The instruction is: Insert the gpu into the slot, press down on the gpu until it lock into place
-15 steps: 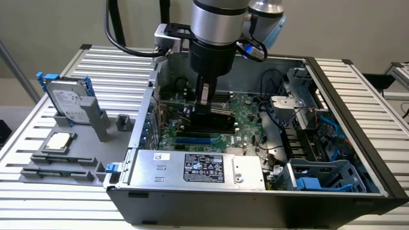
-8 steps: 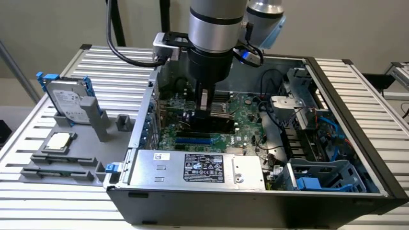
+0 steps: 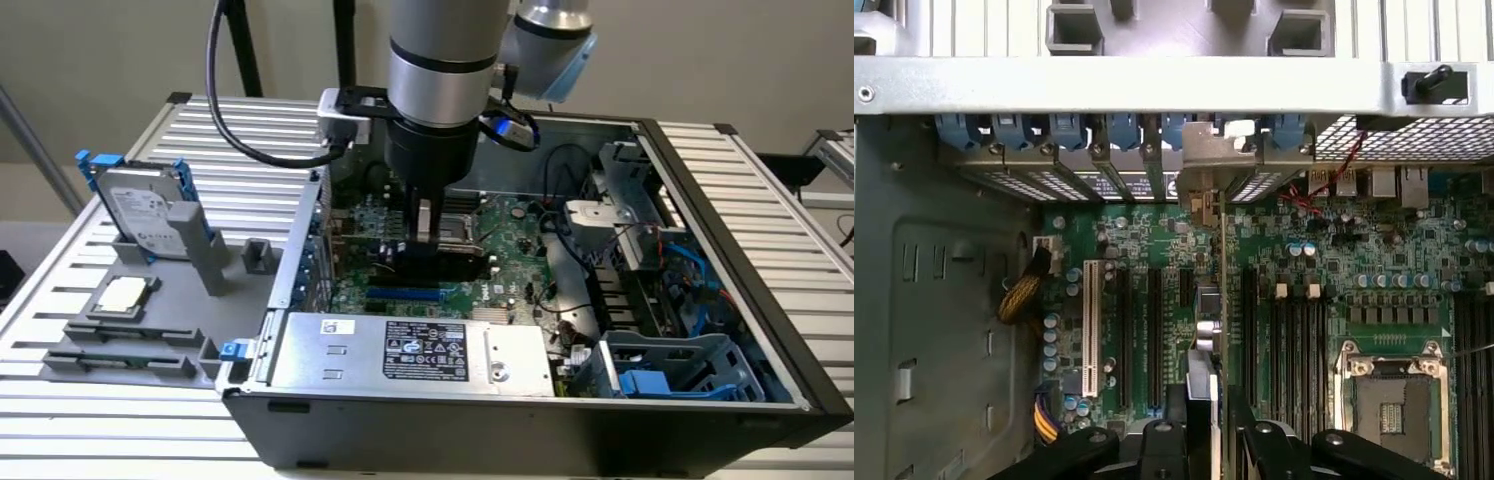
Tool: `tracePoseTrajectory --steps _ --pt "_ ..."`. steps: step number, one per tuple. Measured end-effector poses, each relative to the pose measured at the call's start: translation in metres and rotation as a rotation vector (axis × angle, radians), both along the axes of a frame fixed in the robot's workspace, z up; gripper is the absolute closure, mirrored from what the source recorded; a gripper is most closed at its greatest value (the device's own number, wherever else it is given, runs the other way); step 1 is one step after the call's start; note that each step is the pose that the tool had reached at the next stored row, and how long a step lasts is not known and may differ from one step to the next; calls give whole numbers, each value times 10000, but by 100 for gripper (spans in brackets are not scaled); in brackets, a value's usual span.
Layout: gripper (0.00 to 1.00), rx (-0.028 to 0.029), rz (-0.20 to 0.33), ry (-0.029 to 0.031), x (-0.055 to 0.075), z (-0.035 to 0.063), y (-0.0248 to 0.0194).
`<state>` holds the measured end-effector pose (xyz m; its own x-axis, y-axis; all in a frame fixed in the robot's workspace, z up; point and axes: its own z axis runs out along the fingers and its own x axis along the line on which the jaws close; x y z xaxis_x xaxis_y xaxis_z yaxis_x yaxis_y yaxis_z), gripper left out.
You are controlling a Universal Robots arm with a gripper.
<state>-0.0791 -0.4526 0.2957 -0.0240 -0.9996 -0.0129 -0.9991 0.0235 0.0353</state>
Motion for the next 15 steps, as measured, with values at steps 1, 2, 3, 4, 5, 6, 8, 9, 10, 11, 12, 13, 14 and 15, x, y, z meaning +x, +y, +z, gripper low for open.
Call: tracePoseTrajectory --steps 1,2,3,4,5,6,8,9,10,11,12,13,14,15 --pt "74 5 18 -6 0 -19 3" --pt "74 10 24 -9 0 -37 6" --pt "74 15 25 -11 0 -55 9" --pt "74 22 26 -11 0 -74 14" --pt "74 27 25 -11 0 -92 18" --pt "74 31 25 -10 -1 -109 23" --pt "74 39 25 -11 -5 -146 32" --pt "74 45 26 -11 -8 -163 32" --pt "74 52 29 -11 -11 -176 32" --pt "74 59 36 -11 -14 -187 32" --pt "74 65 44 -11 -15 -198 32" --pt "74 70 50 -11 -18 -205 32" --pt "74 76 53 -11 -20 -213 32" --pt "74 81 57 -11 -21 -218 32"
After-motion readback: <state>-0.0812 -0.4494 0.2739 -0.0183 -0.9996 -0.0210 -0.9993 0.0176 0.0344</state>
